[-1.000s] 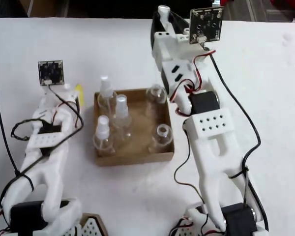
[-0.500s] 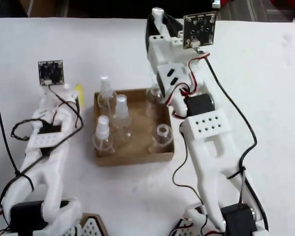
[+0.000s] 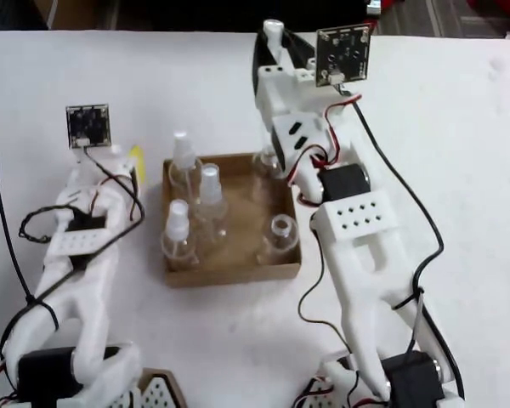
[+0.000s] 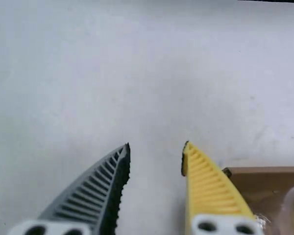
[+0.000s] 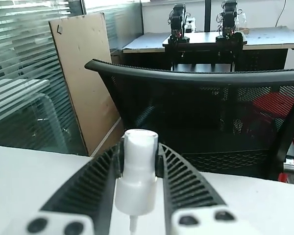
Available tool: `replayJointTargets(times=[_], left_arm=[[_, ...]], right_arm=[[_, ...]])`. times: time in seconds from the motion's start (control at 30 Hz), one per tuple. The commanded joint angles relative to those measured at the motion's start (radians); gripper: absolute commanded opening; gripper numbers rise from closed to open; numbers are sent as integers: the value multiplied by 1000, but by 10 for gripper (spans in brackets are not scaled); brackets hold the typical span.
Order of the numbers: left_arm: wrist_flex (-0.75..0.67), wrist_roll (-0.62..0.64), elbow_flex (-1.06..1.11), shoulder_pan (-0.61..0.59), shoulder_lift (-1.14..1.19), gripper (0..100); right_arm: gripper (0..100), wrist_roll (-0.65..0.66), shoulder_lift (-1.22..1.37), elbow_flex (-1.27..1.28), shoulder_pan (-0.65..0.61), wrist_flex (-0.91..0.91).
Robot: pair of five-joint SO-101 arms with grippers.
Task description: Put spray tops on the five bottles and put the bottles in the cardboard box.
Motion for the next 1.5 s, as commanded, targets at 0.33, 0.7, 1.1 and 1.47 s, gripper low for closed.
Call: replayJointTargets(times=[0.33, 0.7, 1.1, 1.47], left_arm=[[-26, 5, -5, -18, 2, 166], [-26, 5, -5, -18, 2, 166], [-26, 5, -5, -18, 2, 166], [-28, 5, -5, -18, 2, 166]], right_arm=[[15, 60, -7, 8, -2, -39], [15, 84, -16, 66, 1, -39], [16, 84, -15, 92, 2, -33], [16, 84, -36, 161, 2, -39]])
